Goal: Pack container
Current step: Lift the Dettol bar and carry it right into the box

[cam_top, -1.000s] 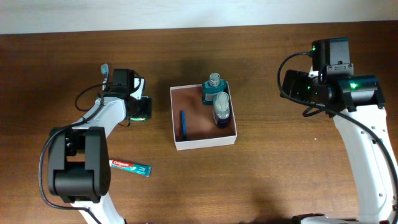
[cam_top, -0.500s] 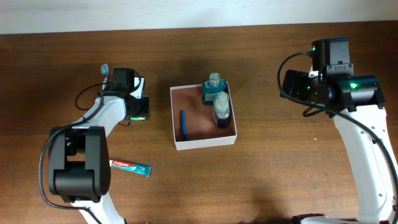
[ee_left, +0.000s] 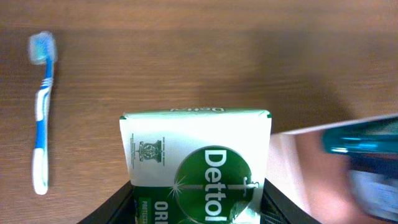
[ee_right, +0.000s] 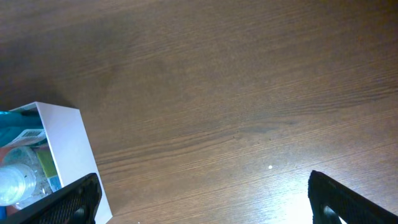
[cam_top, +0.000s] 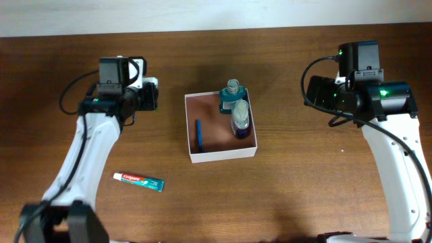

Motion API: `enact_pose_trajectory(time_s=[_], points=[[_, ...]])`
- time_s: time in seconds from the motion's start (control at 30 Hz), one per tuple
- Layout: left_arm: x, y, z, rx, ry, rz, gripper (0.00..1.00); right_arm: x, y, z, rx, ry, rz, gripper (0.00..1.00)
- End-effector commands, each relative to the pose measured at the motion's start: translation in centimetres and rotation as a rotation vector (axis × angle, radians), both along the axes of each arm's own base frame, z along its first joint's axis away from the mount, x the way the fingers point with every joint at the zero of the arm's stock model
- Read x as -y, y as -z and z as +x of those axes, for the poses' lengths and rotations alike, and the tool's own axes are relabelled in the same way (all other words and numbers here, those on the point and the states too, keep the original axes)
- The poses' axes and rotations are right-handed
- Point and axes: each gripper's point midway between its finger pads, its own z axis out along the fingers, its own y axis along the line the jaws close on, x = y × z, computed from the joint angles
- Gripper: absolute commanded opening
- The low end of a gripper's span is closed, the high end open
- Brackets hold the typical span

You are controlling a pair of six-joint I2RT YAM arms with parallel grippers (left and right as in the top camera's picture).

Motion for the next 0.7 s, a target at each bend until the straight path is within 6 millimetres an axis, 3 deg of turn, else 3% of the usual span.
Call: enact_pose_trajectory(time_s=[0.0, 0.2, 0.5, 0.67], points=[[2.6, -2.5, -1.1, 0.004, 0.035, -0.157, 0.22, 0.3, 0.2, 0.1, -0.006, 0.011, -0.007, 0.98], [5.6, -2.4, -3.0, -0.068, 0.067, -0.23, 0.22, 0.3, 0.2, 0.1, -0.006, 0.012, -0.006, 0.98], [11.8, -2.3, -5.3, -0.09, 0.212, -0.22, 0.21, 0.3, 0.2, 0.1, -0.006, 0.011, -0.006, 0.98], [13.6, -1.9, -5.9, -0.081, 0.204, -0.151, 0.21, 0.3, 0.2, 0.1, -0.006, 0.011, -0.006, 0.98]])
